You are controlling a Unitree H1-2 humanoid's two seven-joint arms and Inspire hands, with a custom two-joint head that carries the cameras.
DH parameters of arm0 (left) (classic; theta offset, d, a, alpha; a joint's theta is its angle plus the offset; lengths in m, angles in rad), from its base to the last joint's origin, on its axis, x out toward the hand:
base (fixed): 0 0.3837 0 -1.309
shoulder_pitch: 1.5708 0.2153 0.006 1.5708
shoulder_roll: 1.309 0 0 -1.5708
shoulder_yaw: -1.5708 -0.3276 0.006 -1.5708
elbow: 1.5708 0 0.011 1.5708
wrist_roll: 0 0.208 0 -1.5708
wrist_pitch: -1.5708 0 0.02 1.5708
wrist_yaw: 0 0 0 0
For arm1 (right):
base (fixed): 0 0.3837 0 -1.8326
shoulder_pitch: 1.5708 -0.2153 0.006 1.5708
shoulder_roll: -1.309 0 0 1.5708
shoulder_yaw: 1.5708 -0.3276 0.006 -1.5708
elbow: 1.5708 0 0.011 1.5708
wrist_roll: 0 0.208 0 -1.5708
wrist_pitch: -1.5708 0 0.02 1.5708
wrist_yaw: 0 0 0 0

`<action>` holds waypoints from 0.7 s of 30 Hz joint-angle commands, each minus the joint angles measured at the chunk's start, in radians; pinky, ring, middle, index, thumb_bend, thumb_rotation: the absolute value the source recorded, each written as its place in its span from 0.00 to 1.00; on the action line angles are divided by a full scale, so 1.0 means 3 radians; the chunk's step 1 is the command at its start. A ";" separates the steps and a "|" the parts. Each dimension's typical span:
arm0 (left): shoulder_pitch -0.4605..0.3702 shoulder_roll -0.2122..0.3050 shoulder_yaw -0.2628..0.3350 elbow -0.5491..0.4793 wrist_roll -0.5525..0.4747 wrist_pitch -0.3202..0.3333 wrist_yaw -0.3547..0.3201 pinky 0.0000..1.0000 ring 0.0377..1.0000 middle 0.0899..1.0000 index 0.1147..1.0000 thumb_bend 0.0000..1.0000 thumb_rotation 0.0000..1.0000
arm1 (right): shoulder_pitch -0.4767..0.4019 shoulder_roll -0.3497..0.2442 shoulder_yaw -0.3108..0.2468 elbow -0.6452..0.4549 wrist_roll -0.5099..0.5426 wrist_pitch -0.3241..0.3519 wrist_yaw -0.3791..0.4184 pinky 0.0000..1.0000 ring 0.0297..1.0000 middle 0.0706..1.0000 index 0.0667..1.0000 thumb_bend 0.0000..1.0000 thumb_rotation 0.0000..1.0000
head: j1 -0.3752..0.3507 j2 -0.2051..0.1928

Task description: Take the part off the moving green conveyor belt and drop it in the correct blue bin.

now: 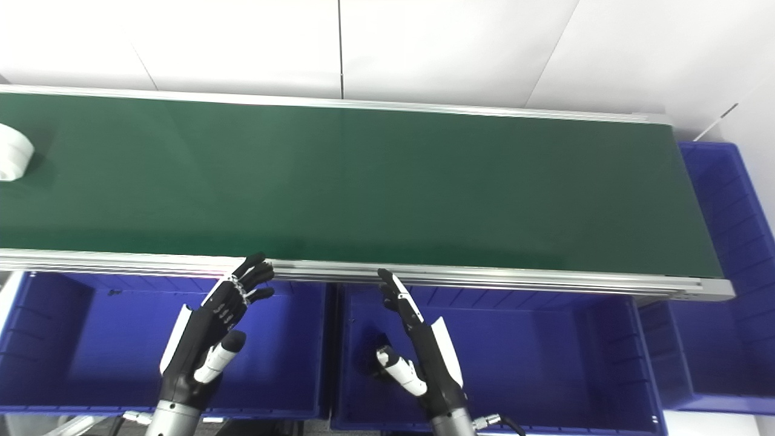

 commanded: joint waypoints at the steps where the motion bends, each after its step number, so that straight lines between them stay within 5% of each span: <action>1: 0.0003 0.0006 -0.0003 -0.0075 0.0009 -0.0035 -0.0018 0.78 0.85 0.84 0.85 0.82 0.81 | -0.0016 -0.0002 0.0013 -0.0060 0.0006 -0.0181 -0.0009 0.88 0.93 0.96 0.94 0.91 1.00 | 0.0005 0.0000; 21: -0.0054 0.0000 -0.0012 0.0033 0.0064 -0.0090 -0.0021 0.78 0.85 0.84 0.84 0.81 0.80 | -0.0058 -0.0006 0.0036 0.0011 0.0016 -0.0181 -0.0049 0.87 0.91 0.95 0.94 0.90 1.00 | 0.0031 0.0010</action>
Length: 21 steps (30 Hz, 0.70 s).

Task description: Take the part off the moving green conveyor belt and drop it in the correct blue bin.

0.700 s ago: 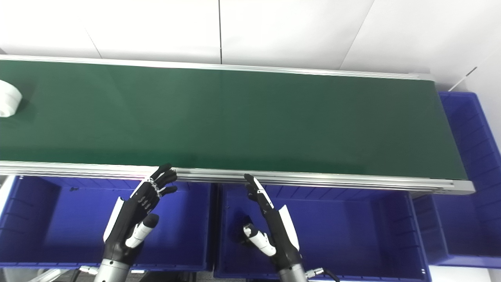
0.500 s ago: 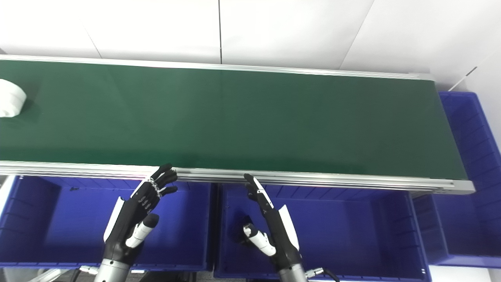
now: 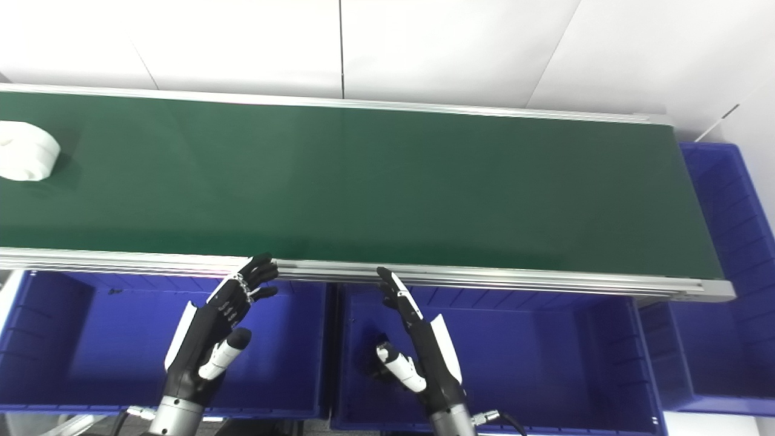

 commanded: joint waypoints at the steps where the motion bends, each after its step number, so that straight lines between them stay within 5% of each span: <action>1: -0.0003 0.0001 -0.0005 -0.0042 0.0015 -0.0094 -0.0011 0.78 0.84 0.84 0.84 0.82 0.80 | 0.0009 0.0011 0.0015 -0.0056 -0.0006 -0.0181 -0.0031 0.87 0.91 0.95 0.94 0.90 1.00 | 0.0002 0.0001; 21: -0.0004 -0.0019 -0.0026 -0.0039 0.0004 -0.0065 -0.0015 0.77 0.84 0.83 0.84 0.83 0.79 | 0.0012 0.0006 0.0000 -0.0050 0.0021 -0.0181 -0.0020 0.85 0.89 0.93 0.93 0.90 1.00 | 0.0086 -0.0072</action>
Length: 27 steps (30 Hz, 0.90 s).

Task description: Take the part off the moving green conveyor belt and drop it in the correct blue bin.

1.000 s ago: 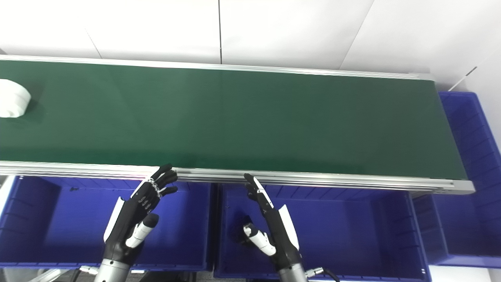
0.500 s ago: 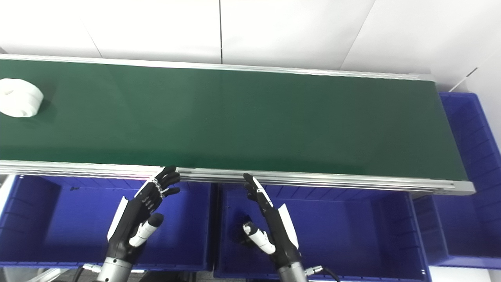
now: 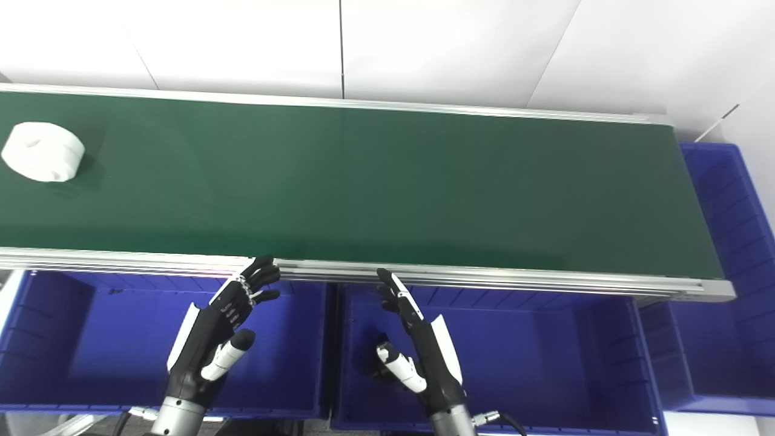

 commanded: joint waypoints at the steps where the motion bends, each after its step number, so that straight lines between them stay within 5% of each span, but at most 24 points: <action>1: 0.0002 -0.0017 -0.0017 -0.0059 -0.0002 -0.0054 -0.0015 0.77 0.84 0.83 0.84 0.83 0.79 | 0.0007 -0.0006 0.0015 -0.0058 0.0035 -0.0181 -0.0016 0.85 0.90 0.94 0.93 0.90 1.00 | 0.0033 -0.0011; 8: -0.0033 -0.0046 -0.0040 0.0144 0.0026 -0.0161 0.0014 0.74 0.82 0.81 0.81 0.88 0.77 | -0.0033 -0.0067 0.0050 0.0027 0.0101 -0.0181 -0.0083 0.85 0.89 0.93 0.92 0.90 0.99 | 0.0410 -0.0305; 19: -0.0010 -0.0093 -0.0081 0.0213 0.0043 -0.0185 0.0052 0.69 0.78 0.78 0.76 0.87 0.72 | 0.0044 -0.0325 0.0126 -0.0353 0.0084 -0.0181 -0.0216 0.86 0.91 0.95 0.97 0.90 1.00 | 0.0851 -0.0523; 27: -0.0096 -0.0075 -0.0112 0.0316 0.0212 -0.0189 0.0112 0.66 0.76 0.77 0.74 0.87 0.75 | -0.0074 -0.0444 0.0325 -0.0244 -0.0121 -0.0181 -0.0758 0.82 0.89 0.93 0.96 0.90 1.00 | 0.0975 -0.0564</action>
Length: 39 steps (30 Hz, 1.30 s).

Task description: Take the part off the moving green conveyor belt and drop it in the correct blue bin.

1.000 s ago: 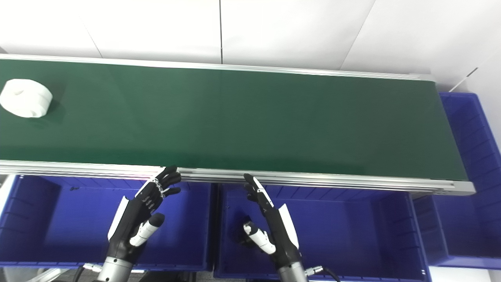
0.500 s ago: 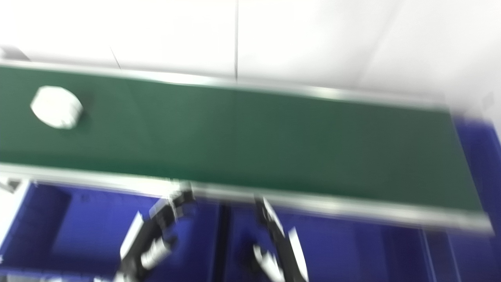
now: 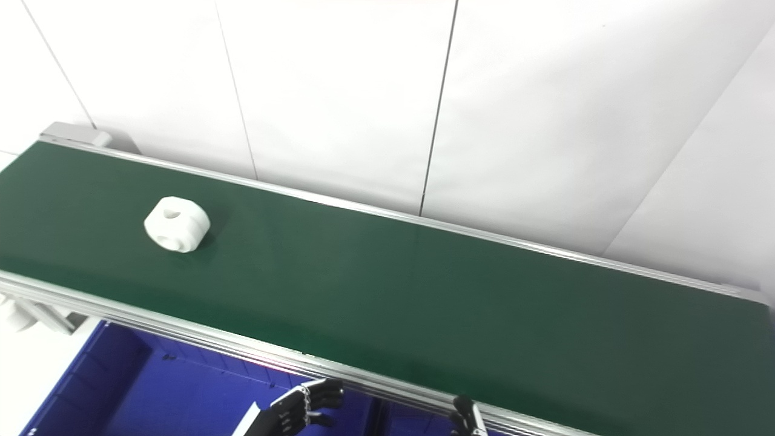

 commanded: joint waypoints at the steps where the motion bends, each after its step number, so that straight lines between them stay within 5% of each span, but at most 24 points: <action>1: -0.0032 0.0004 -0.0036 -0.0046 0.0044 -0.0141 0.0037 0.65 0.76 0.77 0.74 0.87 0.74 | -0.0045 -0.0068 0.0064 -0.0013 -0.0042 -0.0179 -0.0168 0.82 0.89 0.93 0.96 0.90 1.00 | 0.0010 0.0003; 6: -0.0075 0.0052 -0.0146 -0.0109 0.0085 -0.0143 0.0078 0.65 0.75 0.77 0.73 0.87 0.75 | -0.0109 -0.0121 0.0149 0.0088 -0.0010 -0.0179 -0.0311 0.82 0.88 0.93 0.95 0.91 1.00 | 0.0166 -0.0022; 15: -0.0126 0.0166 -0.0328 -0.0976 -0.0034 -0.0143 0.0144 0.59 0.71 0.74 0.70 0.90 0.60 | -0.0212 -0.0177 0.0302 0.0128 -0.0064 -0.0179 -0.0532 0.80 0.86 0.91 0.96 0.87 0.99 | 0.0175 0.0023; 20: -0.0337 0.0346 -0.0323 -0.1185 0.0317 -0.0144 0.0401 0.56 0.66 0.70 0.69 0.86 0.63 | -0.0267 -0.0190 0.0415 0.0182 -0.0173 -0.0179 -0.0711 0.76 0.84 0.90 0.95 0.86 1.00 | 0.0144 0.0040; 28: -0.0741 0.0623 0.0104 -0.1359 0.0473 -0.0134 0.0332 0.63 0.74 0.76 0.73 0.93 0.53 | -0.0378 -0.0200 0.0580 0.0247 -0.0222 -0.0179 -0.0863 0.71 0.81 0.88 0.93 0.82 0.99 | 0.0075 0.0067; 32: -0.0974 0.0697 0.0324 -0.1414 0.0655 0.0058 0.0222 0.65 0.77 0.79 0.76 0.97 0.50 | -0.0399 -0.0211 0.0591 0.0234 -0.0182 -0.0179 -0.0831 0.71 0.80 0.87 0.93 0.82 0.99 | 0.0071 0.0091; 39: -0.1667 0.0954 0.0492 -0.1408 0.1281 0.0403 -0.0148 0.75 0.84 0.85 0.85 0.85 0.47 | -0.0424 -0.0220 0.0596 0.0293 -0.0139 -0.0178 -0.0780 0.72 0.82 0.88 0.94 0.82 1.00 | 0.0103 0.0088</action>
